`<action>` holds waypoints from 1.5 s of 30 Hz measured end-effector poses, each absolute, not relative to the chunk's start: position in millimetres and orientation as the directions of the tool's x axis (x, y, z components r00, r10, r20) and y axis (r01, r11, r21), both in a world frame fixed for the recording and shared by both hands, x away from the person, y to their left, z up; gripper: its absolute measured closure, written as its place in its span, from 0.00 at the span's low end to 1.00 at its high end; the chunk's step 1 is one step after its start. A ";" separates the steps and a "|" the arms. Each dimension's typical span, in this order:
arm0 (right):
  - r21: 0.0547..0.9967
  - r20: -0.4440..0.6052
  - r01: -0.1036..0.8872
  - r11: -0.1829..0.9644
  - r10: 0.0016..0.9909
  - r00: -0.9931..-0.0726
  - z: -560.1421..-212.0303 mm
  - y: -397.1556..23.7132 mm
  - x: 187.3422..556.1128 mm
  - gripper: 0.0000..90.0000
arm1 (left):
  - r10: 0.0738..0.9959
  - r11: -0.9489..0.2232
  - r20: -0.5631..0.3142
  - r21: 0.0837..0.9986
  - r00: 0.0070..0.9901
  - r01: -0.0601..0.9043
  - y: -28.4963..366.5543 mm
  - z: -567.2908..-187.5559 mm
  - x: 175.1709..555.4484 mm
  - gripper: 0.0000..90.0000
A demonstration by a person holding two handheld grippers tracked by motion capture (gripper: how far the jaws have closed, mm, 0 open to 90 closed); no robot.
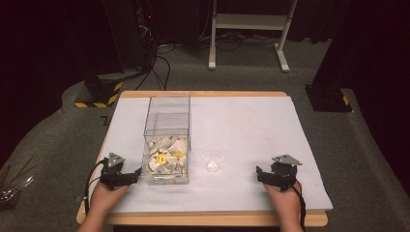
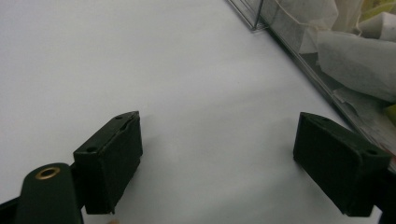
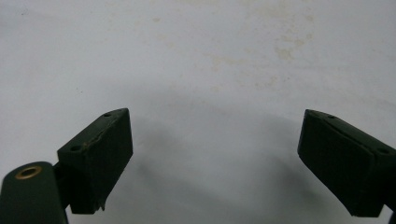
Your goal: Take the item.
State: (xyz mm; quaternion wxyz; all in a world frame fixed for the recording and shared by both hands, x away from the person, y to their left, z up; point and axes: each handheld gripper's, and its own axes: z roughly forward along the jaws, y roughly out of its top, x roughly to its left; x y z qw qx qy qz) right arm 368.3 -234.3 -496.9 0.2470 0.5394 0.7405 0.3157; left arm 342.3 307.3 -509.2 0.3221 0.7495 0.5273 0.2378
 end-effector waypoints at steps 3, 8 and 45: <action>0.739 -0.029 0.637 0.218 0.955 -0.294 -495.4 -233.7 368.1 0.11 | 0.944 -0.236 0.017 0.734 0.331 0.637 307.3 -509.2 342.3 0.17; 0.746 -0.023 0.629 0.219 0.952 -0.304 -494.2 -232.2 368.6 0.11 | 0.944 -0.234 0.015 0.733 0.329 0.639 307.4 -509.3 342.3 0.17; 0.807 -0.041 0.503 0.310 0.878 -0.476 -446.5 -163.1 365.7 0.14 | 0.944 -0.234 0.012 0.730 0.331 0.642 307.0 -509.0 342.5 0.17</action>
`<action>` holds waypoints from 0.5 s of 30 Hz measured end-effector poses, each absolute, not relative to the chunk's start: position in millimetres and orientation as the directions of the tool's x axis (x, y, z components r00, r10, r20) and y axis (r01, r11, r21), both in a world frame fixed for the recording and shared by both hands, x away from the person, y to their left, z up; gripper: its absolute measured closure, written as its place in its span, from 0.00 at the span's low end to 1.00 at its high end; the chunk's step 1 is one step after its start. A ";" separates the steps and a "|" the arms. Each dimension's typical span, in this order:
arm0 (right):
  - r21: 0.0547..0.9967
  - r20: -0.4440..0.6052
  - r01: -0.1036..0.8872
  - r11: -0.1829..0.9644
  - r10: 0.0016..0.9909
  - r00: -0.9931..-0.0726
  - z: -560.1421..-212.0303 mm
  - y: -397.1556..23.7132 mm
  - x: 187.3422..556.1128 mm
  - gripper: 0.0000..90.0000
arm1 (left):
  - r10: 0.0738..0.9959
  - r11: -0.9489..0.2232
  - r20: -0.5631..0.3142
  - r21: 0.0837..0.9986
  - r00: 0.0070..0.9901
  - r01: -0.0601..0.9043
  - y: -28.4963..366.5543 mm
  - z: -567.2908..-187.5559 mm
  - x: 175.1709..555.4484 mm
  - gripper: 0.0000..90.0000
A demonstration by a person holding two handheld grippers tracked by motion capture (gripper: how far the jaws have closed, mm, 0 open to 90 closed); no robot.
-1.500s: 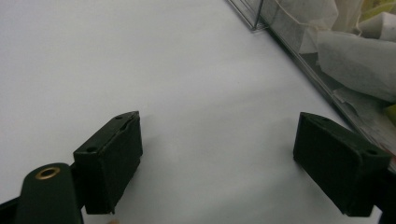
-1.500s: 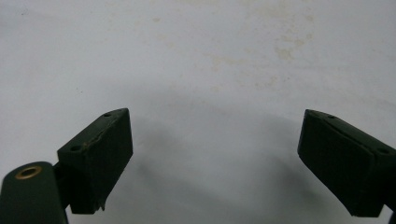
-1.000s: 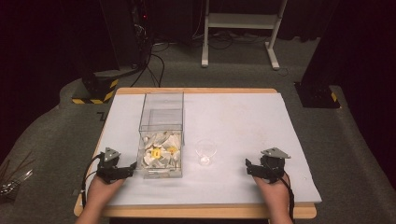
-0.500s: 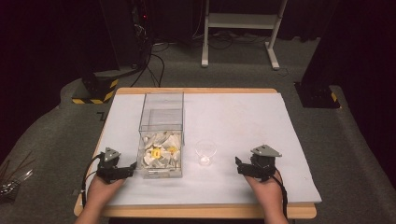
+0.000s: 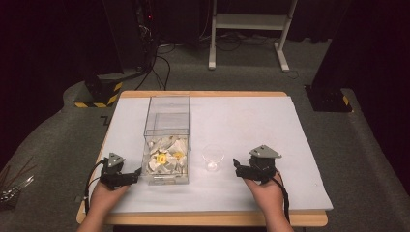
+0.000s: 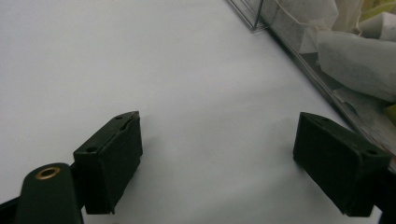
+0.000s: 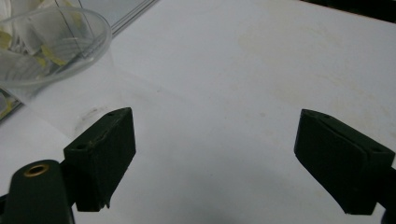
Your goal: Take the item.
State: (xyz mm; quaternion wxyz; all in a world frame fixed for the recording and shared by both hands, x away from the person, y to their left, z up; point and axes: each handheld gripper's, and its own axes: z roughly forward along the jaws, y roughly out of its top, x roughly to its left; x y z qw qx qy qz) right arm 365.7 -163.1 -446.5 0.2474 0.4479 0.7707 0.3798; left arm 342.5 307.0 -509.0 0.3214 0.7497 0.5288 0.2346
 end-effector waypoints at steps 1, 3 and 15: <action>0.810 -0.035 0.501 0.304 0.879 -0.476 -445.1 -162.3 365.6 0.14 | 0.944 -0.234 0.011 0.730 0.331 0.642 307.0 -509.0 342.6 0.17; 0.815 -0.034 0.494 0.302 0.877 -0.479 -442.5 -161.3 365.4 0.14 | 0.944 -0.234 0.012 0.730 0.331 0.642 307.0 -509.0 342.5 0.17; 0.832 -0.009 0.477 0.283 0.867 -0.498 -429.7 -157.8 365.4 0.14 | 0.944 -0.235 0.014 0.731 0.331 0.641 306.9 -509.1 342.2 0.17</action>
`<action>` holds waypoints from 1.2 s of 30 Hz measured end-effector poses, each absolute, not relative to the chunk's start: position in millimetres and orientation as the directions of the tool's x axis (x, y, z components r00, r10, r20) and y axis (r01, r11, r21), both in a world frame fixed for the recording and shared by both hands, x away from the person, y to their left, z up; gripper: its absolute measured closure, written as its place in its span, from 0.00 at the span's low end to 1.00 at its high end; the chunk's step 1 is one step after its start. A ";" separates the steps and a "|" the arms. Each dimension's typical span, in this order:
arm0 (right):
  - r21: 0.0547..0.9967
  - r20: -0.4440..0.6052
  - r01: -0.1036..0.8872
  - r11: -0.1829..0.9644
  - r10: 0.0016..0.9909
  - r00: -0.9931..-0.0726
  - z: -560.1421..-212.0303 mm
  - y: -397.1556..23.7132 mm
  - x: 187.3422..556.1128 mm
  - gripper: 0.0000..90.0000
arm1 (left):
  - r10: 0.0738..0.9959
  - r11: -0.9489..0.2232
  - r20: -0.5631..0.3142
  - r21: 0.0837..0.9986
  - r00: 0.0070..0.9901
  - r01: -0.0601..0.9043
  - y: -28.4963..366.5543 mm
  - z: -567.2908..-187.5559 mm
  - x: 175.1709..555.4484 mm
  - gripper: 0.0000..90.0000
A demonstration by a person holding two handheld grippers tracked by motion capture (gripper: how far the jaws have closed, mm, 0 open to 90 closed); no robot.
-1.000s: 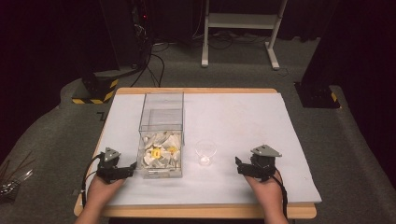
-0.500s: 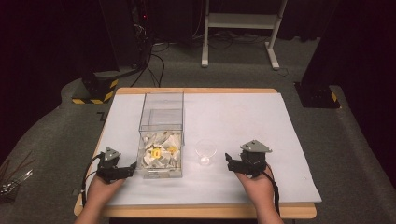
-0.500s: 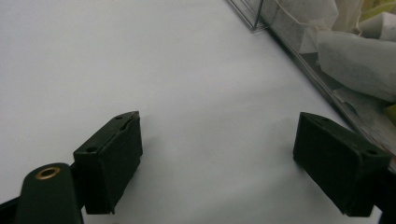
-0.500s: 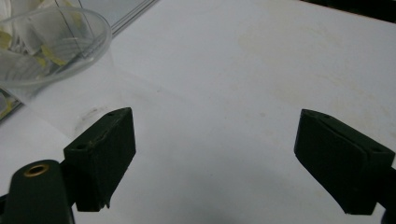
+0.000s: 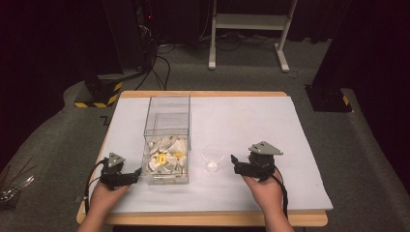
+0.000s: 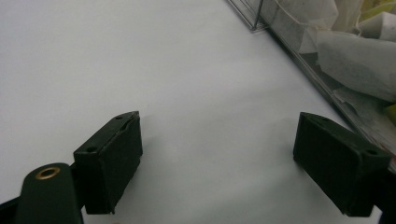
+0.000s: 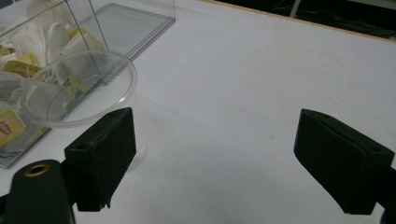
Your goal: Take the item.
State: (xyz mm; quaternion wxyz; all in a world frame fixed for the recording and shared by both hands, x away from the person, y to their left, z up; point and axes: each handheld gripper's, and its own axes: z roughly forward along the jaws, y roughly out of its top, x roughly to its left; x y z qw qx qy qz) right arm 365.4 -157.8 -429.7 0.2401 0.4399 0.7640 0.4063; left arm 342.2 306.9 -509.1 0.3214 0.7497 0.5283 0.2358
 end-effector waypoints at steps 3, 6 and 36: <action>0.837 -0.005 0.470 0.281 0.862 -0.506 -427.4 -155.5 364.9 0.14 | 0.943 -0.236 0.014 0.730 0.332 0.642 306.9 -509.0 342.2 0.17; 0.837 0.000 0.469 0.282 0.857 -0.516 -425.9 -151.5 364.6 0.14 | 0.944 -0.235 0.014 0.731 0.331 0.641 306.8 -509.1 342.3 0.17; 0.837 0.036 0.450 0.311 0.789 -0.613 -406.5 -108.0 365.6 0.18 | 0.944 -0.235 0.013 0.731 0.331 0.641 306.9 -509.1 342.4 0.17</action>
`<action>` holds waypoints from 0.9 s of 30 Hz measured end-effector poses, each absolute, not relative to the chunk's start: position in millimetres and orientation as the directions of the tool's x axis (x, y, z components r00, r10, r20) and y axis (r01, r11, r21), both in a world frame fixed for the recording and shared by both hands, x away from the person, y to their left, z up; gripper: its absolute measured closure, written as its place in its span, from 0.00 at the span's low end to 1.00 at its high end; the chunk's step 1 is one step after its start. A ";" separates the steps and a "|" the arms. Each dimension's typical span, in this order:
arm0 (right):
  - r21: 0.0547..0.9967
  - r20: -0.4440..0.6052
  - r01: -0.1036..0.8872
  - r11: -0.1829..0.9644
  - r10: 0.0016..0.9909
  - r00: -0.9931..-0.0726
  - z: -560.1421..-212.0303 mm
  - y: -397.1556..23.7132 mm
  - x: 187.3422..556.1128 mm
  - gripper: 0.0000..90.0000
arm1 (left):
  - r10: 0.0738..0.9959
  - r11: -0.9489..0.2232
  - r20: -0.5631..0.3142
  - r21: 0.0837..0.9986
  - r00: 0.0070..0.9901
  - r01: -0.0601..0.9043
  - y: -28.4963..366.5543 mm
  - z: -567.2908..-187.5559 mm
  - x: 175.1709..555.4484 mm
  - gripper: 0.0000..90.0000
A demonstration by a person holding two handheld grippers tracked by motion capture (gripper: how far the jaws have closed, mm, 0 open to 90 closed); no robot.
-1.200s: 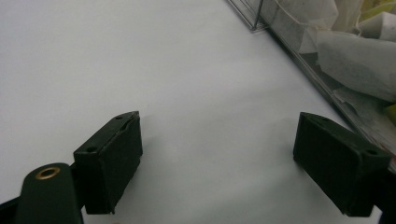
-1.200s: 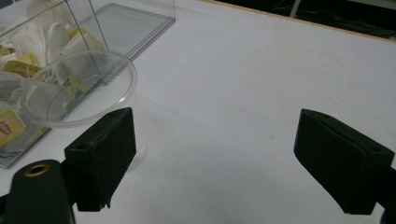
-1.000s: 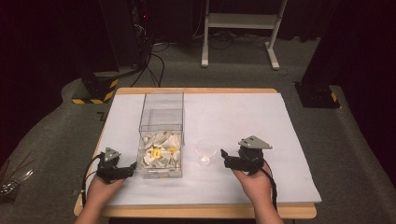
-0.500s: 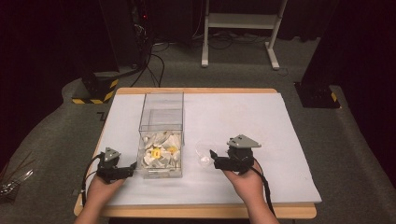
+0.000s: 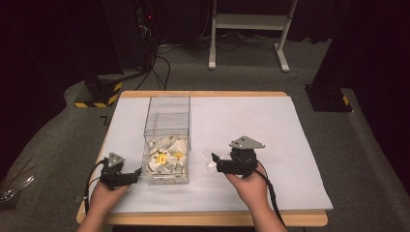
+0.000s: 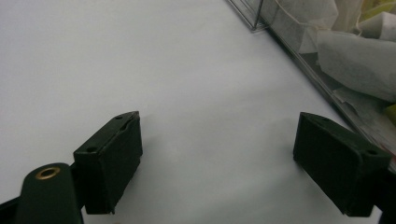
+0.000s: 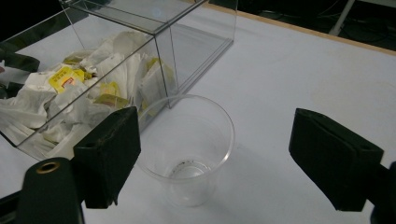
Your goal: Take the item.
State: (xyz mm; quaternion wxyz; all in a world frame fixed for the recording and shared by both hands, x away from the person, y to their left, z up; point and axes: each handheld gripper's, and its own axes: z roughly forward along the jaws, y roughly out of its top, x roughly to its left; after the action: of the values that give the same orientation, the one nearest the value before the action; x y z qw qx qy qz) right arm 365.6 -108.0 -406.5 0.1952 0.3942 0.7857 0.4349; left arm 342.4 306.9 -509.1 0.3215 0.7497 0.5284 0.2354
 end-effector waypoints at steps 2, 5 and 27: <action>0.842 0.032 0.438 0.316 0.780 -0.625 -403.5 -103.6 365.3 0.19 | 0.944 -0.235 0.013 0.731 0.330 0.641 306.9 -509.1 342.4 0.17; 0.843 0.026 0.431 0.323 0.776 -0.631 -401.2 -98.5 365.3 0.19 | 0.944 -0.235 0.013 0.731 0.331 0.641 306.9 -509.1 342.4 0.17; 0.827 -0.031 0.370 0.423 0.691 -0.722 -389.7 -46.7 365.5 0.22 | 0.944 -0.234 0.012 0.730 0.331 0.642 307.0 -509.1 342.5 0.17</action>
State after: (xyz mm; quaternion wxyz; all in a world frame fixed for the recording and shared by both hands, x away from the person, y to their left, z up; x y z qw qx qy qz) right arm 365.5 -46.7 -389.7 0.1875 0.3225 0.8225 0.4293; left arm 342.5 307.0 -509.1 0.3215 0.7498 0.5286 0.2346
